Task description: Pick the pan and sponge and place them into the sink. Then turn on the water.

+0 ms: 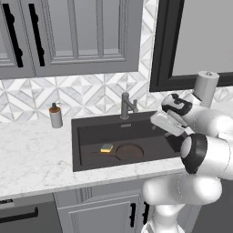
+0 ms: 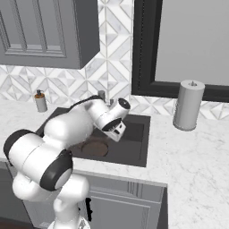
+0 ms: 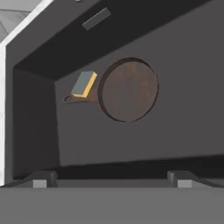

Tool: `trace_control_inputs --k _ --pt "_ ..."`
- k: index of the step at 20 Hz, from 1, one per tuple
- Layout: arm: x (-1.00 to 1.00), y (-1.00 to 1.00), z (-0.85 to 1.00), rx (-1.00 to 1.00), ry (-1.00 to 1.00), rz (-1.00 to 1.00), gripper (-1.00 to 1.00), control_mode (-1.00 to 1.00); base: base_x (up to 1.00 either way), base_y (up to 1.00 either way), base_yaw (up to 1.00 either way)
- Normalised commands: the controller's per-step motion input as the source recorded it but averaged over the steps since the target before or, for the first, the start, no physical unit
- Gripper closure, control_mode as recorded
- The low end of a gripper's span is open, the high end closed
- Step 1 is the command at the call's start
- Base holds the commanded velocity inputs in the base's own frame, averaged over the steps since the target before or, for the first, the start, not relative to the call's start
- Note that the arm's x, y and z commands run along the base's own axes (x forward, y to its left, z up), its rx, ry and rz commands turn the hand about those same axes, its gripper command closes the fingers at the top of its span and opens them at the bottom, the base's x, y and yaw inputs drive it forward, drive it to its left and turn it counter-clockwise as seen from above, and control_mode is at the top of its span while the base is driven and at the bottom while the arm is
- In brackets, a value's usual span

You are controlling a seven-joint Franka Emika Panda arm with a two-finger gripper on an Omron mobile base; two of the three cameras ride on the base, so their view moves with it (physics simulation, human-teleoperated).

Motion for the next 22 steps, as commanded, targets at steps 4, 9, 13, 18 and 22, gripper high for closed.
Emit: trace_control_inputs --k 4,9,13,18,22 --pt "0.41 0.00 0.00 0.06 -0.02 0.05 -1.00 -1.00 0.00 0.00 0.00" --pt "0.27 0.00 0.00 0.03 0.00 0.00 -1.00 -1.00 0.00 0.00 0.00" --pt "0.06 0.01 0.00 0.00 0.00 0.00 -1.00 -1.00 0.00 0.00 0.00" --pt "0.34 0.07 0.00 0.01 -0.08 -0.04 -1.00 -1.00 0.00 0.00 0.00" --pt "0.28 0.00 0.00 0.03 -0.18 -0.03 -1.00 -1.00 0.00 0.00 0.00"
